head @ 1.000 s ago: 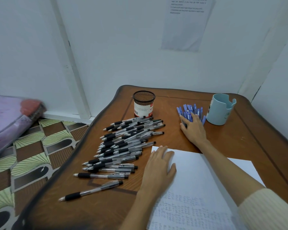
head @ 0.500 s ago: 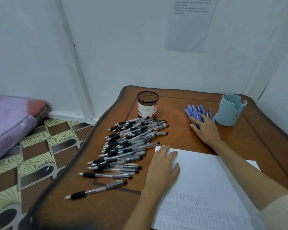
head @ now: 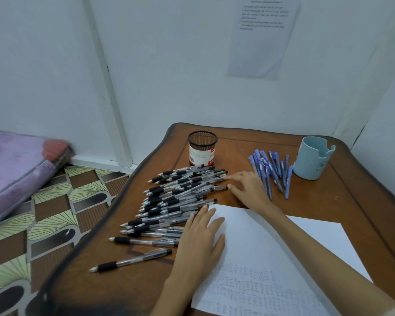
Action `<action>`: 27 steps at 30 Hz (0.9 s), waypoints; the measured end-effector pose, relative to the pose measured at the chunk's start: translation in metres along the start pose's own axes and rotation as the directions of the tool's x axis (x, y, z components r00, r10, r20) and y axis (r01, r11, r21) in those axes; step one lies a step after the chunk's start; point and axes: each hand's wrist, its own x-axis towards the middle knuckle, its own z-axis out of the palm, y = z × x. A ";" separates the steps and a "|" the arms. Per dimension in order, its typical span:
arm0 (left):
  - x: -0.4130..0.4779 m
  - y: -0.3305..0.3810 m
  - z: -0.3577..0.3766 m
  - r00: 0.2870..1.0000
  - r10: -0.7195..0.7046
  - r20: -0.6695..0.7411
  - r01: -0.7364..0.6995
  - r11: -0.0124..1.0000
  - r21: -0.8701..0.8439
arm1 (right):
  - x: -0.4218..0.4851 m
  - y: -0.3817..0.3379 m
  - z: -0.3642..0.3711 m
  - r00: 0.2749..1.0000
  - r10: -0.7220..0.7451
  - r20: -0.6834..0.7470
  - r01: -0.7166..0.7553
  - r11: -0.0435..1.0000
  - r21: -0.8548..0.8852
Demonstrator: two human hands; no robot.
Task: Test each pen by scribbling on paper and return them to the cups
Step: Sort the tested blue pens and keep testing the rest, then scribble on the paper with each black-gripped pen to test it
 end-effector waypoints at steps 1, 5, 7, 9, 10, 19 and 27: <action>-0.005 -0.004 0.001 1.000 0.013 0.015 -0.013 1.000 0.009 | -0.002 -0.005 0.002 1.000 0.009 0.020 -0.009 1.000 -0.006; -0.013 -0.014 0.007 0.998 0.012 0.056 -0.015 0.998 0.058 | -0.008 -0.015 0.015 0.996 0.061 0.064 -0.062 0.998 0.016; -0.011 -0.015 0.010 0.998 -0.002 0.062 -0.002 0.997 0.074 | -0.009 -0.017 0.018 0.995 0.092 0.042 -0.094 0.994 0.049; -0.009 -0.016 0.011 0.999 -0.005 0.052 -0.001 0.994 0.108 | -0.010 -0.016 0.018 0.991 0.133 0.021 -0.134 0.987 0.089; -0.007 -0.015 0.009 0.999 -0.004 0.054 -0.002 0.994 0.106 | -0.010 -0.014 0.017 0.988 0.150 0.027 -0.152 0.982 0.115; -0.004 -0.017 0.005 0.995 -0.009 0.095 0.001 0.996 0.089 | -0.034 -0.003 -0.052 0.857 0.509 0.085 -0.225 0.222 0.949; -0.005 -0.016 0.004 0.999 0.023 0.034 -0.023 1.000 0.011 | -0.062 0.000 -0.082 0.811 0.512 0.283 -0.017 -0.463 0.886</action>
